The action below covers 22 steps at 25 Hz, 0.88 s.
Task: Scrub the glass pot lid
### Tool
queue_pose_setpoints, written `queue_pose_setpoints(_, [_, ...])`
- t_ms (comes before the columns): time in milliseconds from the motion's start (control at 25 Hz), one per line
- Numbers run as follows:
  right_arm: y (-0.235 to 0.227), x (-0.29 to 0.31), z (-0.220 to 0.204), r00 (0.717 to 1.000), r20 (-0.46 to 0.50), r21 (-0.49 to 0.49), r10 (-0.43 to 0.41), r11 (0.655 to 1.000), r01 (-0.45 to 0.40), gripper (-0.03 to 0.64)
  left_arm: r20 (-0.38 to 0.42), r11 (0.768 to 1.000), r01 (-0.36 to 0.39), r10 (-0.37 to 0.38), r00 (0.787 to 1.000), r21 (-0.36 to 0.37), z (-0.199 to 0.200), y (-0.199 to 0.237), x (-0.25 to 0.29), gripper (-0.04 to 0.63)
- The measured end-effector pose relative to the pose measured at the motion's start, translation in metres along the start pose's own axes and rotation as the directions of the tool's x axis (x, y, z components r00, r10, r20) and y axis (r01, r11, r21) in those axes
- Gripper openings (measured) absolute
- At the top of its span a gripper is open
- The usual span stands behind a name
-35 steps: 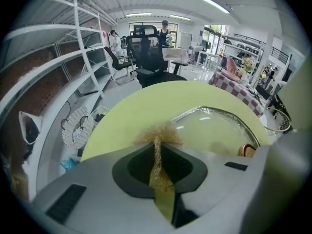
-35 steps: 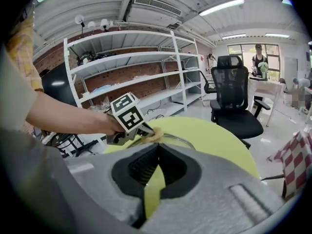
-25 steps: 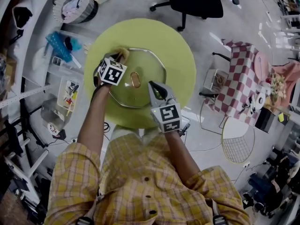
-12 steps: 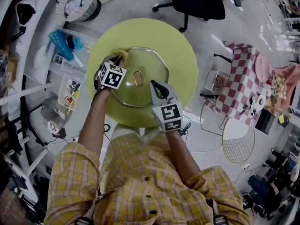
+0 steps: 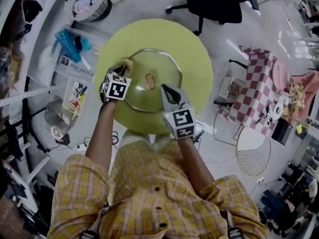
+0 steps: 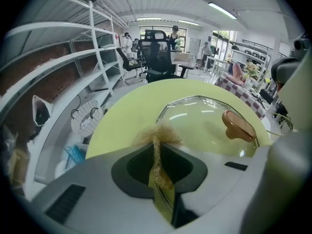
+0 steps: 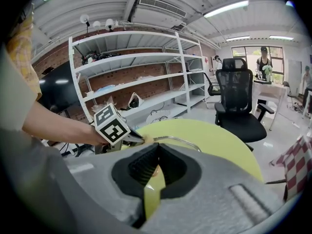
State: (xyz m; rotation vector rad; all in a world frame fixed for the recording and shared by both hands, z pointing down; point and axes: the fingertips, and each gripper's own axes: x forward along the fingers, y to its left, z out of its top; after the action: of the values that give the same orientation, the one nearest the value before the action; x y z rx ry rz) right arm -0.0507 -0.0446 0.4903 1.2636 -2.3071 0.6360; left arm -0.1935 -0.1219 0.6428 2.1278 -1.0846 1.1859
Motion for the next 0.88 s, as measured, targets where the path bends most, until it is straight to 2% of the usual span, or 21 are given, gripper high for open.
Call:
queue_pose_setpoints(200, [0.002,-0.004,-0.006,1.000,-0.009,-0.012,0.009,1.000,-0.009,-0.003,0.025,0.992,0.002,0.002,1.000,-0.129,-0.002,-0.006,-0.011,0.040])
queue_pose_setpoints(440, [0.007,-0.009,-0.007,1.000,0.000,-0.009,0.019,1.000,-0.019,-0.003,0.023,0.985,0.005,-0.001,1.000,-0.170,-0.003,-0.014,-0.014,0.040])
queue_pose_setpoints(600, [0.008,-0.011,-0.007,1.000,0.000,-0.014,0.021,1.000,-0.021,-0.003,0.017,0.988,0.013,-0.010,1.000,-0.152,0.000,-0.021,-0.014,0.040])
queue_pose_setpoints(760, [0.008,-0.015,-0.008,1.000,0.000,-0.020,0.024,1.000,-0.024,-0.003,0.023,0.988,0.055,-0.052,0.998,-0.146,0.006,-0.033,-0.014,0.040])
queue_pose_setpoints(880, [0.005,-0.015,-0.008,1.000,0.003,-0.025,0.020,0.999,-0.020,-0.003,0.028,0.991,0.075,-0.072,0.997,-0.113,0.013,-0.043,-0.013,0.040])
